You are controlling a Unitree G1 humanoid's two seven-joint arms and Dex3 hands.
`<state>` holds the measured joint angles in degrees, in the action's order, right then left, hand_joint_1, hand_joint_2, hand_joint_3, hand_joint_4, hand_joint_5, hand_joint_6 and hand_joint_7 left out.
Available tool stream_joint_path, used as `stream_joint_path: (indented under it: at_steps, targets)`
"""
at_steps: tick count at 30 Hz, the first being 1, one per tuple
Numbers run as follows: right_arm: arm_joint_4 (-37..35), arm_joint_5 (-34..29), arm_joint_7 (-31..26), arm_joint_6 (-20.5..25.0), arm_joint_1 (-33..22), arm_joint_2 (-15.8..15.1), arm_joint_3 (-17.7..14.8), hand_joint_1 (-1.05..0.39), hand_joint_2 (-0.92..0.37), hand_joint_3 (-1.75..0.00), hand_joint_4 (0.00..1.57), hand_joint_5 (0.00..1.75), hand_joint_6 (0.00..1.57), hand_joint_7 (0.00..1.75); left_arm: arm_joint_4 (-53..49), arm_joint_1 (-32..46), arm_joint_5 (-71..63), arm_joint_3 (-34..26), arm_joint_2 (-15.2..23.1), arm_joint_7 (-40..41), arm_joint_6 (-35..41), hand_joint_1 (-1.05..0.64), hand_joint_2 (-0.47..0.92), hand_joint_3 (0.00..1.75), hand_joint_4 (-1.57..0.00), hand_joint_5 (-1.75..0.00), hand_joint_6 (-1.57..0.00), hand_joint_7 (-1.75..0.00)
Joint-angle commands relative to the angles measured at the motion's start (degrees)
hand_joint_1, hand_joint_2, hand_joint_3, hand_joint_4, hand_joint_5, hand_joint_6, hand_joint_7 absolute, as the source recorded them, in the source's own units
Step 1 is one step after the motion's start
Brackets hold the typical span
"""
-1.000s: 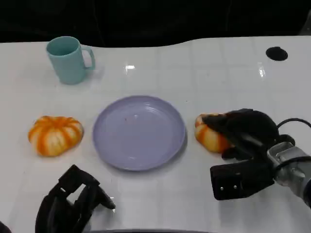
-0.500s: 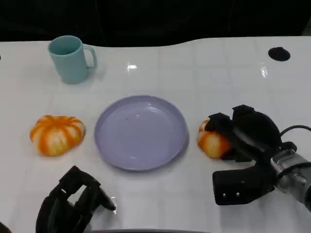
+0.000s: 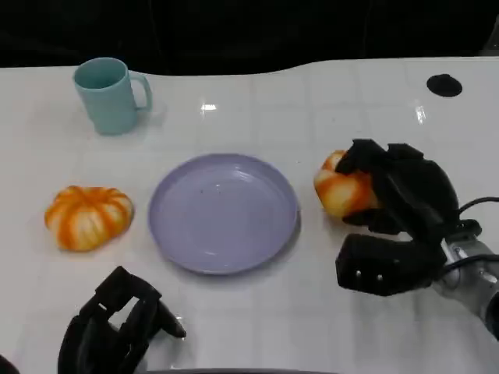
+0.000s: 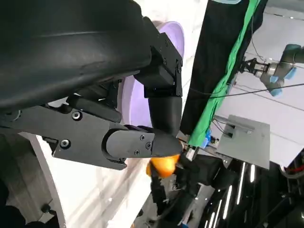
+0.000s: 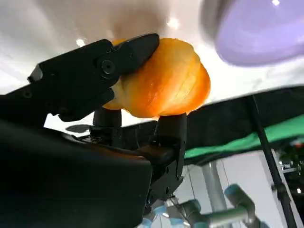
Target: Grasp the bread from the table and place it into the plate.
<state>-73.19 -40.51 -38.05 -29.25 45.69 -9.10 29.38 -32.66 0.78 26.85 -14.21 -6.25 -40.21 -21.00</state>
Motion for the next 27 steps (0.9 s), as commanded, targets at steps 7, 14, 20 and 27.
stream_joint_path:
  at_steps: [7,14,20,27]
  targets:
    - [3.4,0.5,1.5,-3.5,3.9,2.6,0.1,-0.08,-0.90,-0.30,0.72,1.75,0.62,1.61,-0.5,-0.5,0.4,-0.4,0.7,-0.1,-0.4,-0.50,0.92,0.26,-0.60,-1.75,-0.50,-1.49]
    - [4.4,-0.4,3.7,-2.8,6.4,5.8,1.4,-0.08,-0.87,-0.34,0.76,1.75,0.73,1.50,0.1,-0.2,-0.1,-0.2,1.0,0.5,0.0,-0.50,0.92,0.27,-0.60,-1.75,-0.50,-1.49]
    - [2.7,-2.8,3.8,-0.5,9.2,9.1,3.6,-0.08,-0.85,-0.38,0.78,1.75,0.73,1.52,-0.7,-0.9,0.0,-0.4,1.1,0.3,-0.1,-0.51,0.92,0.27,-0.60,-1.75,-0.50,-1.50]
    - [0.0,-4.7,3.3,2.6,11.5,12.4,5.7,-0.10,-0.82,-0.37,0.82,1.75,0.62,1.66,-1.4,-1.0,-0.8,0.0,0.9,0.1,-1.3,-0.51,0.92,0.27,-0.61,-1.75,-0.50,-1.50]
